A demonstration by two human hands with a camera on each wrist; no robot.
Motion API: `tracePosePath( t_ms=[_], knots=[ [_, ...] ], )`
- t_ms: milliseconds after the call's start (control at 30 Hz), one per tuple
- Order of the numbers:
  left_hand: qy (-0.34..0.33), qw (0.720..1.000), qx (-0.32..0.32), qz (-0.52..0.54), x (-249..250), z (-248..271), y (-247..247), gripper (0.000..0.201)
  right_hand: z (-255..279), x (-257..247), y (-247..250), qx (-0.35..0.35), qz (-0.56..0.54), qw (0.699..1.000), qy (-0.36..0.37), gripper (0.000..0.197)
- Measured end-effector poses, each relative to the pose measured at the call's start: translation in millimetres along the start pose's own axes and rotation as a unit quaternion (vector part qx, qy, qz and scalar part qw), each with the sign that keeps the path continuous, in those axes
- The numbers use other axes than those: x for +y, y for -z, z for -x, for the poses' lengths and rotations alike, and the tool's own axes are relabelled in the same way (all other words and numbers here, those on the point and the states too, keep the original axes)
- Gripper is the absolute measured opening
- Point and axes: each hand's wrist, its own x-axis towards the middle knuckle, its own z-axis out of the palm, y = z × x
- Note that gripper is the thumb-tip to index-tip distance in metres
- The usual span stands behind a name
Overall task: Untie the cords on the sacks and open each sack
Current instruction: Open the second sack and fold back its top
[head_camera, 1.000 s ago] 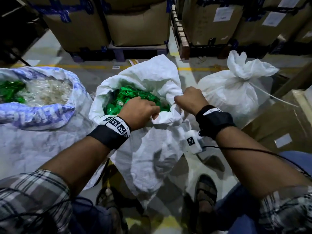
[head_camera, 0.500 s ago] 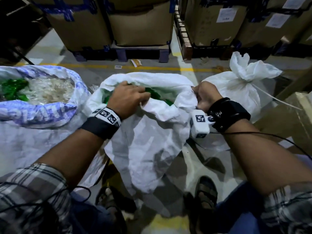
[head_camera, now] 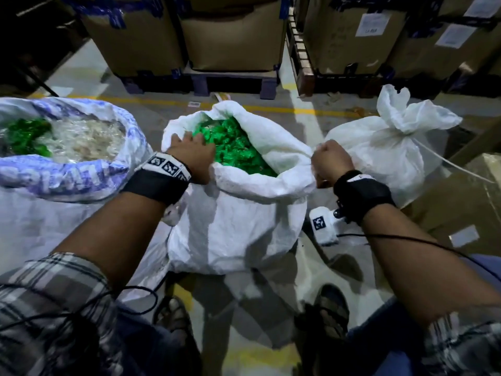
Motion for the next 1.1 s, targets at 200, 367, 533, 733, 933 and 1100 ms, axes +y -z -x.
tracePosePath(
  t_ms=[200,367,533,733,933,1100],
  knots=[
    [-0.206,0.952,0.001,0.227,44,10,15,0.065,11,-11,-14,0.003,0.105,0.972,0.208,0.033],
    [-0.211,0.965,0.055,0.149,64,11,3,0.054,16,-12,-25,-0.035,0.236,0.945,0.223,0.038],
    [-0.215,0.965,0.061,0.138,62,14,0,0.069,11,-11,-12,-0.098,-0.031,0.993,0.052,0.016],
    [-0.172,0.975,0.136,0.026,56,13,-20,0.059,2,-19,27,-0.185,-0.467,0.847,-0.175,0.020],
    [-0.160,0.968,0.190,0.048,68,15,-38,0.040,-2,-9,24,-0.108,-0.274,0.947,-0.125,0.031],
    [-0.238,0.951,0.191,0.060,71,15,-43,0.064,2,-10,15,0.057,0.065,0.996,-0.036,0.036]
  ],
)
